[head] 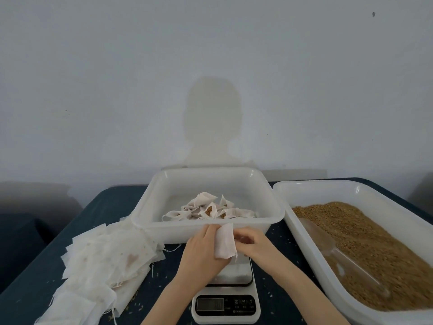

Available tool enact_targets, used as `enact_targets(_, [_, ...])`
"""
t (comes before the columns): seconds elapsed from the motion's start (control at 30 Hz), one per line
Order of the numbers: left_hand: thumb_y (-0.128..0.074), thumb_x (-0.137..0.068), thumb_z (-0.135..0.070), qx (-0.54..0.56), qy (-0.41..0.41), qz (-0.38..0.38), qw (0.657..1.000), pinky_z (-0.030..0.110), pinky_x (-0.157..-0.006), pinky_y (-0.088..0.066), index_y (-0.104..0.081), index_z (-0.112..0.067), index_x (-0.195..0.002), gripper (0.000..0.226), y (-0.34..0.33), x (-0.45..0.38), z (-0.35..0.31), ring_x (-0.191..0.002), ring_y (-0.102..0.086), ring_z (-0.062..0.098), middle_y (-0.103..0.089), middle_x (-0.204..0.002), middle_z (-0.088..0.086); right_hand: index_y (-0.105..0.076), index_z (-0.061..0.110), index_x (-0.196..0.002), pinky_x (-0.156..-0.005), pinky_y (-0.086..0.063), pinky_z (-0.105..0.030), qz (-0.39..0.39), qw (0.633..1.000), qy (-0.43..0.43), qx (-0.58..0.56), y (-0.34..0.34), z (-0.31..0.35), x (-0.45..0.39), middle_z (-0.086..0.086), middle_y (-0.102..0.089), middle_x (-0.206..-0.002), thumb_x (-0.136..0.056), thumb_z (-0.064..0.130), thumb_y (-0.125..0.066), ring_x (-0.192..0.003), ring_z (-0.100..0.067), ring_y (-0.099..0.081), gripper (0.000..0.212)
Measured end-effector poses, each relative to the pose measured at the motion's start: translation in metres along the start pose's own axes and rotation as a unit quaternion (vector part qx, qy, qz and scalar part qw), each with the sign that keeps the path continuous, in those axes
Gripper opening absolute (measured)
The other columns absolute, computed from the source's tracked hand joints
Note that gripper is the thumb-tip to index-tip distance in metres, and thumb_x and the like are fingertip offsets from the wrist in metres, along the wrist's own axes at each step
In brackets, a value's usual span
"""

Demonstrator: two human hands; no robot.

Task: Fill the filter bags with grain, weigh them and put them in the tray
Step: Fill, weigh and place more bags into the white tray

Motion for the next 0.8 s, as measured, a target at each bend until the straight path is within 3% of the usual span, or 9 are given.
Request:
enact_targets(0.13, [-0.039,-0.064,-0.064,-0.04,-0.009,0.016,0.999,0.019,-0.073,-0.026,-0.045,-0.031,-0.116,0.062,-0.003,0.001,0.001,-0.085,-0.043,-0.001,-0.037,-0.098,-0.024,-0.068,0.038,-0.112,-0.075,-0.047,-0.015,0.055,0.997,-0.057,0.025,-0.002,-0.005,0.003,0.016,-0.069,-0.108,-0.095,0.025,-0.056,-0.096,0.001,-0.061,0.024])
enact_targets(0.27, [-0.045,-0.066,-0.062,-0.03,-0.006,0.029,0.999,0.02,-0.075,-0.028,-0.043,-0.033,-0.115,0.056,-0.004,0.003,-0.001,-0.09,-0.046,0.002,-0.041,-0.1,-0.022,-0.073,0.025,-0.107,-0.079,-0.048,-0.012,0.018,0.999,-0.029,0.027,0.003,-0.004,0.002,0.004,-0.073,-0.104,-0.094,0.014,-0.058,-0.096,-0.01,-0.065,0.023])
enact_targets(0.37, [-0.057,-0.073,-0.055,-0.037,-0.017,0.05,0.998,0.019,-0.073,-0.027,-0.042,-0.033,-0.114,0.048,-0.002,0.005,-0.003,-0.087,-0.041,0.001,-0.043,-0.102,-0.021,-0.075,0.029,-0.092,-0.076,-0.049,-0.016,0.028,0.997,-0.011,0.072,0.004,-0.003,0.003,0.012,-0.072,-0.086,-0.09,0.016,-0.063,-0.083,-0.005,-0.064,0.018])
enact_targets(0.5, [-0.06,-0.074,-0.048,0.01,-0.011,0.084,0.996,0.012,-0.07,-0.029,-0.036,-0.039,-0.102,0.037,0.0,0.006,-0.004,-0.084,-0.04,-0.004,-0.042,-0.094,-0.026,-0.058,0.036,-0.055,-0.059,-0.037,-0.02,-0.013,0.973,-0.004,0.232,0.017,-0.004,0.002,0.013,-0.053,-0.056,-0.082,0.026,-0.066,-0.057,-0.001,-0.041,0.03])
enact_targets(0.67, [-0.062,-0.075,-0.052,0.011,-0.025,0.116,0.993,0.018,-0.075,-0.031,-0.035,-0.041,-0.104,0.041,0.0,0.005,-0.009,-0.091,-0.043,-0.001,-0.044,-0.097,-0.026,-0.06,0.04,-0.064,-0.063,-0.047,-0.032,0.013,0.951,0.007,0.309,0.025,0.006,0.006,0.004,-0.064,-0.071,-0.078,0.033,-0.067,-0.066,-0.011,-0.053,0.016])
enact_targets(0.8, [-0.061,-0.079,-0.052,0.027,-0.014,0.154,0.988,0.015,-0.062,-0.036,-0.036,-0.04,-0.102,0.037,-0.002,0.005,-0.01,-0.076,-0.052,0.0,-0.055,-0.087,-0.018,-0.054,0.054,-0.049,-0.062,-0.04,-0.028,0.033,0.957,0.022,0.288,0.029,0.011,0.009,0.015,-0.051,-0.056,-0.078,0.03,-0.064,-0.062,-0.006,-0.047,0.039])
Point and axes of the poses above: each hand's wrist, its own x-axis away from the middle knuckle, its own y-axis out of the back of the hand, z = x × y, the point moved 4 cm from there along -x, towards the middle knuckle
